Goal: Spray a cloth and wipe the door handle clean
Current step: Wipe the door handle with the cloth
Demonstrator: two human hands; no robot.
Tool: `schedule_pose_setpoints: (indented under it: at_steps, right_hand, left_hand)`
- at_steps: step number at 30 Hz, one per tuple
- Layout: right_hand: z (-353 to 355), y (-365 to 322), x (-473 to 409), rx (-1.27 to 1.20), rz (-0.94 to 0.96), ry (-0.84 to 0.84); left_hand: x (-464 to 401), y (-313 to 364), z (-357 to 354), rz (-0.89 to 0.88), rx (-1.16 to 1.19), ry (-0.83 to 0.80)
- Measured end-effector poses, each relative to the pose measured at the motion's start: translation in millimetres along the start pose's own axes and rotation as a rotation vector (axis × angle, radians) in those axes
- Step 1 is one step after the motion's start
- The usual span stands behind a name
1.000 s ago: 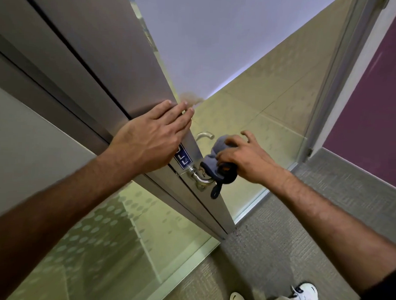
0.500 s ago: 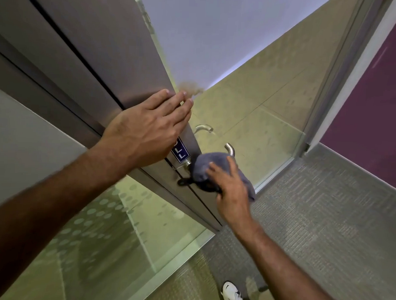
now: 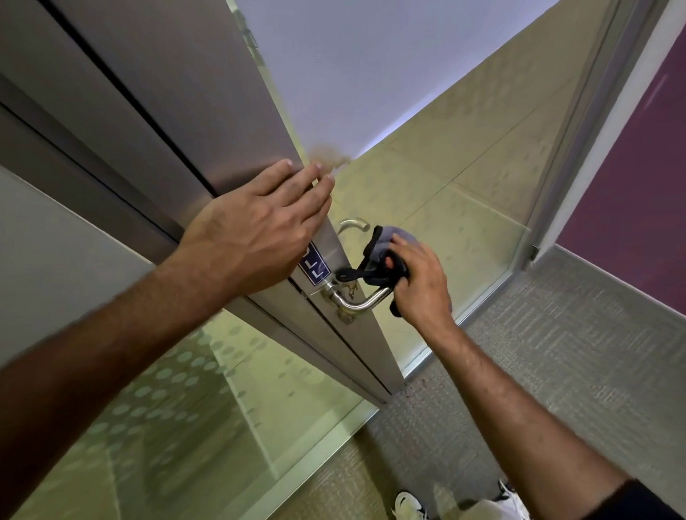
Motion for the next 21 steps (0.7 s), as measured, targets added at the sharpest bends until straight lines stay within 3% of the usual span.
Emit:
schedule_pose_setpoints:
  at_steps: [8, 14, 19, 21]
  right_hand:
    - [-42.2, -24.5, 60.6, 0.079, 0.228, 0.015]
    - [-35.8, -30.7, 72.3, -0.124, 0.428, -0.039]
    - [-57.3, -39.1, 79.5, 0.279, 0.687, -0.21]
    - [-52.2, -42.3, 68.4, 0.309, 0.741, -0.329]
  left_hand:
    - [0.5, 0.0, 2.6, 0.002, 0.007, 0.031]
    - [0.3, -0.6, 5.4, 0.005, 0.012, 0.052]
    - [0.4, 0.0, 6.3, 0.001, -0.01, 0.058]
    - [0.6, -0.8, 5.4, 0.01, -0.019, 0.052]
Point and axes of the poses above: each hand's wrist, its own x-axis away from the middle knuckle, its own z-axis out of the back of the hand, y = z × x, the point moved 7 cm from there along -x, towards the middle knuckle, and after that the axes turned 8 degrees about -z, right-handed, at the moved point
